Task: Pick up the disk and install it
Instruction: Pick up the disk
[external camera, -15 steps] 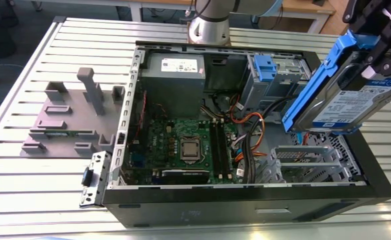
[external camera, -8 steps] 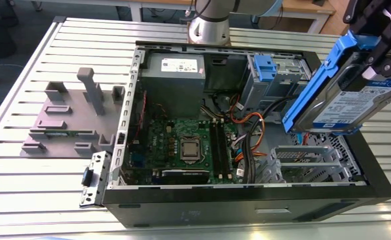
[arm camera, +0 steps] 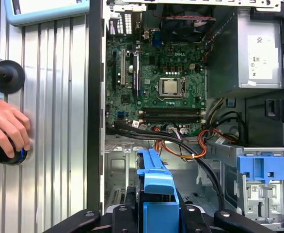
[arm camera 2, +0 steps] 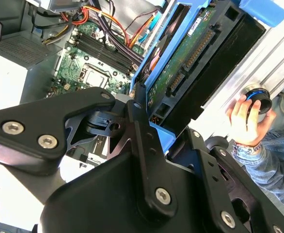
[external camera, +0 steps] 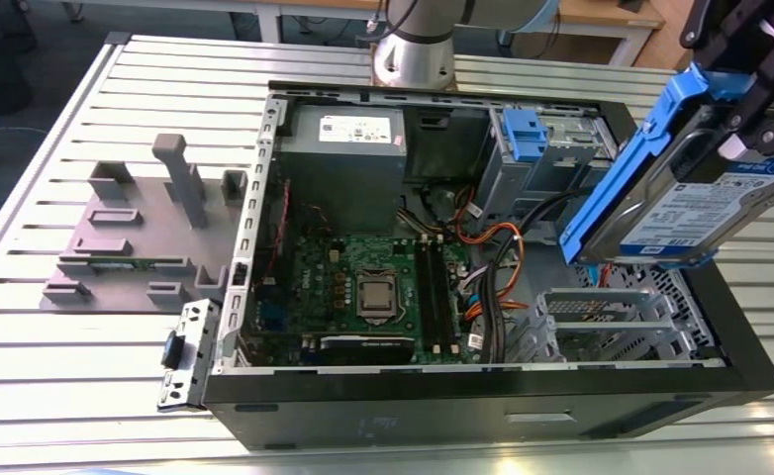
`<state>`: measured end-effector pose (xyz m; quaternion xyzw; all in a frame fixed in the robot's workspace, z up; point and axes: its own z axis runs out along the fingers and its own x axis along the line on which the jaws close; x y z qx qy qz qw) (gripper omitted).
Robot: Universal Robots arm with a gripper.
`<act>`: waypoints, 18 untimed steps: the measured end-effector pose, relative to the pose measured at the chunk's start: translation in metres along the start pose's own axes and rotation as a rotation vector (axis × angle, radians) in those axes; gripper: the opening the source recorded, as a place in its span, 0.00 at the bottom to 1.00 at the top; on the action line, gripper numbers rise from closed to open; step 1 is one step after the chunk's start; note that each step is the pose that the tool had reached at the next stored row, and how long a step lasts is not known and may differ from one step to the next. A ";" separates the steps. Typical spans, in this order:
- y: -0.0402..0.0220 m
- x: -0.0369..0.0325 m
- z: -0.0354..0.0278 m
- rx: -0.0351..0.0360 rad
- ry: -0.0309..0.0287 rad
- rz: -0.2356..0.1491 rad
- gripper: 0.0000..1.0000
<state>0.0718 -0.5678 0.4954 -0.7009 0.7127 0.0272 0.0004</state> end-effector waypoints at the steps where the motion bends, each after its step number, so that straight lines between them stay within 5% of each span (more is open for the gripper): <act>1: 0.0000 0.0003 0.0000 0.0001 0.0000 0.000 0.37; 18: -0.0004 0.0069 0.0020 -0.0001 -0.0049 0.000 0.37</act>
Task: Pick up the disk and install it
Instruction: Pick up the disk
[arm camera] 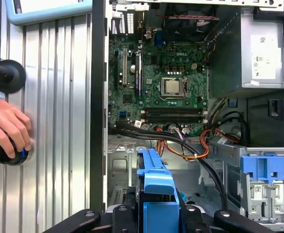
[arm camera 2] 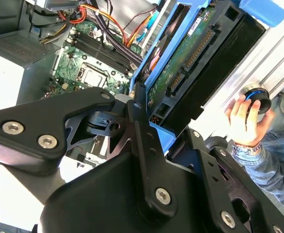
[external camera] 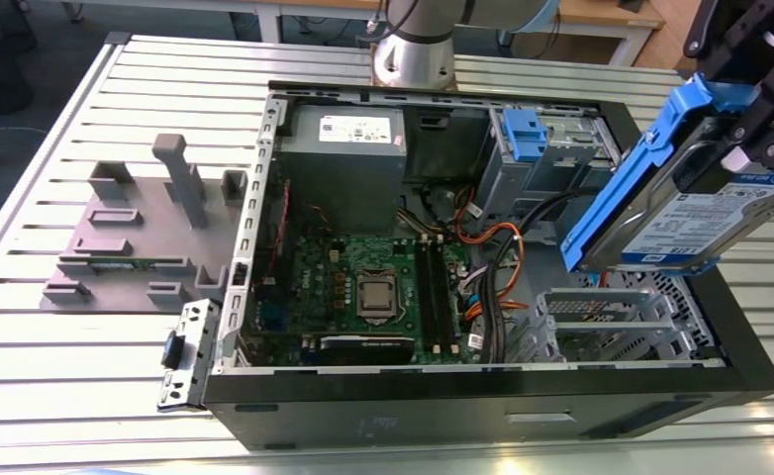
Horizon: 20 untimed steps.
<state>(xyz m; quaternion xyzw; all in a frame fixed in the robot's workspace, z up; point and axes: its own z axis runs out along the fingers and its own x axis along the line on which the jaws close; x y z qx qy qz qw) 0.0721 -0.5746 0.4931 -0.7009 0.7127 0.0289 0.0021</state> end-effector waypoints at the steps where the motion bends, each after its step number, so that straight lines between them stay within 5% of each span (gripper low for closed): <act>1: -0.0002 0.0003 0.0002 0.0000 0.0000 0.000 0.37; 20: -0.0087 0.0094 0.0053 0.0000 -0.0013 0.000 0.37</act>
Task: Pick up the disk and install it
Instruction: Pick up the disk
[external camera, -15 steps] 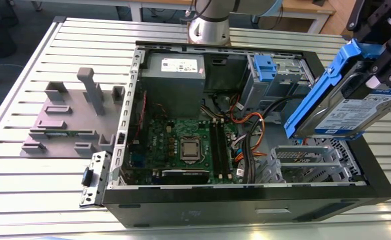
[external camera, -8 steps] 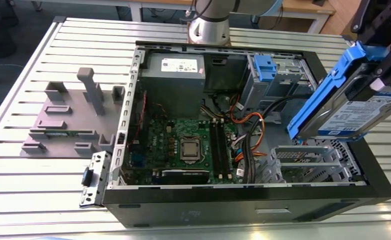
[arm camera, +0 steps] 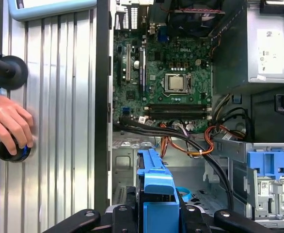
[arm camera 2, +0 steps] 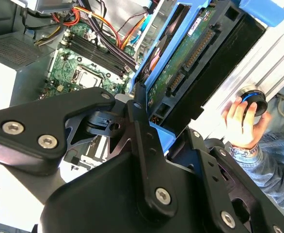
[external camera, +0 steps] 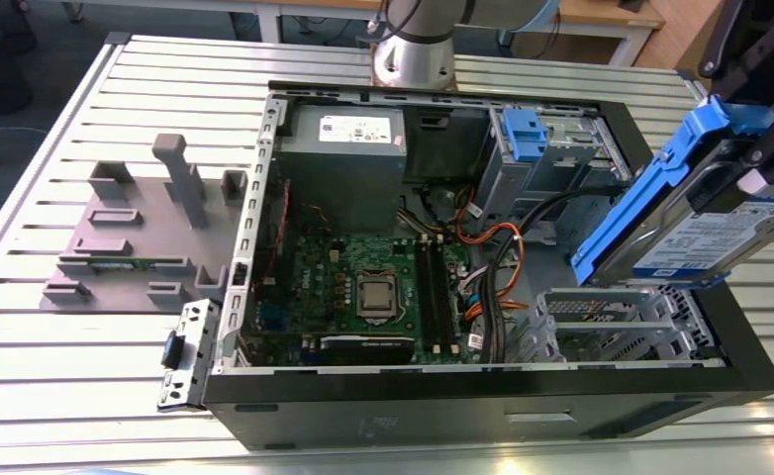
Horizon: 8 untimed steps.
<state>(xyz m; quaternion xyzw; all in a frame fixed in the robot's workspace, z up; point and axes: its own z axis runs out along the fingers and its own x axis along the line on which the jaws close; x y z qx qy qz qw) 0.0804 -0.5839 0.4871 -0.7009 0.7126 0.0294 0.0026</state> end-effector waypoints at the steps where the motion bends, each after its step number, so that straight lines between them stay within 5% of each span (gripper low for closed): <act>1: -0.0002 0.0009 0.0005 0.0000 -0.0008 0.000 0.37; 8: -0.0019 0.0057 0.0043 -0.0001 -0.0072 0.000 0.37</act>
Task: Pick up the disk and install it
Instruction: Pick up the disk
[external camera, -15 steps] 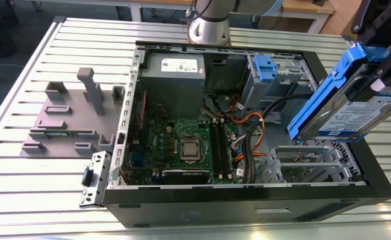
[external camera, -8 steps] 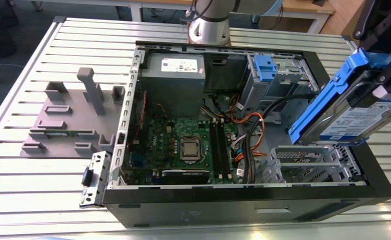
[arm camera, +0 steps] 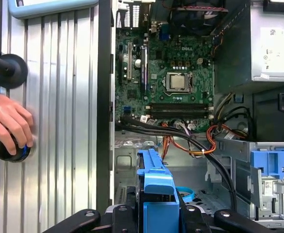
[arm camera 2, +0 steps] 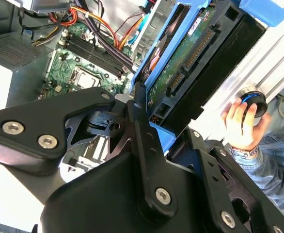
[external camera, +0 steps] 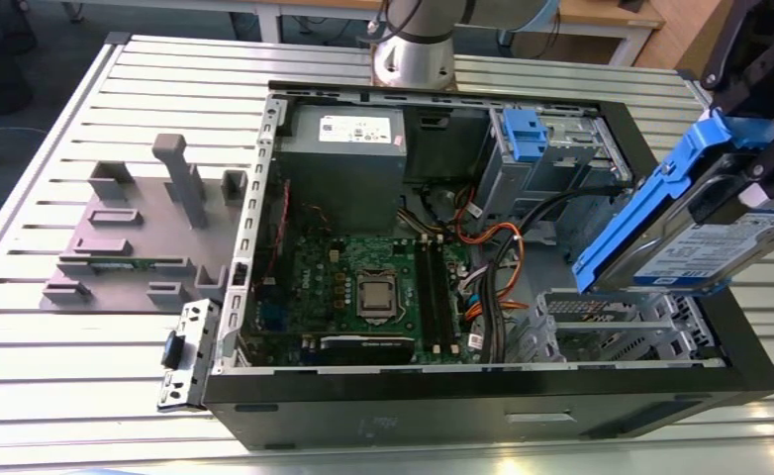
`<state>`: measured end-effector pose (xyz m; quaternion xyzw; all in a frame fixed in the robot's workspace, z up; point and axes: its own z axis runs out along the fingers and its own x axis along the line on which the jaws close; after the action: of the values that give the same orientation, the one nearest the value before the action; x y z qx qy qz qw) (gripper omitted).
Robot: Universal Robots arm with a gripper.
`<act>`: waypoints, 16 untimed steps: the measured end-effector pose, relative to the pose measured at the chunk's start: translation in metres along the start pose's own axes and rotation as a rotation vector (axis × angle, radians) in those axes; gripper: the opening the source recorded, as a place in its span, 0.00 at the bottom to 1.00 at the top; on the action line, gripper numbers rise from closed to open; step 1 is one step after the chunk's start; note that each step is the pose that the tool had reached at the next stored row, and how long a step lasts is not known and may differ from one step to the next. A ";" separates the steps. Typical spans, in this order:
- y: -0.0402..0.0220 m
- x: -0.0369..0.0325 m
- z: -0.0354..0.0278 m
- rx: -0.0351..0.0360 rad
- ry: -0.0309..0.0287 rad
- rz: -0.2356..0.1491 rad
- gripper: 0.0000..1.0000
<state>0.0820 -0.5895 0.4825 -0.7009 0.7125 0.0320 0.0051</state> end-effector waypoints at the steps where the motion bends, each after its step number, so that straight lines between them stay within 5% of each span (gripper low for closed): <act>1: -0.0001 0.0005 0.0007 0.0000 -0.0012 0.000 0.37; 9: -0.0010 0.0043 0.0055 -0.0003 -0.0176 -0.001 0.37; 16: -0.0025 0.0057 0.0095 -0.0004 -0.0190 -0.001 0.37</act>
<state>0.0840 -0.5947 0.4726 -0.7008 0.7122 0.0388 0.0117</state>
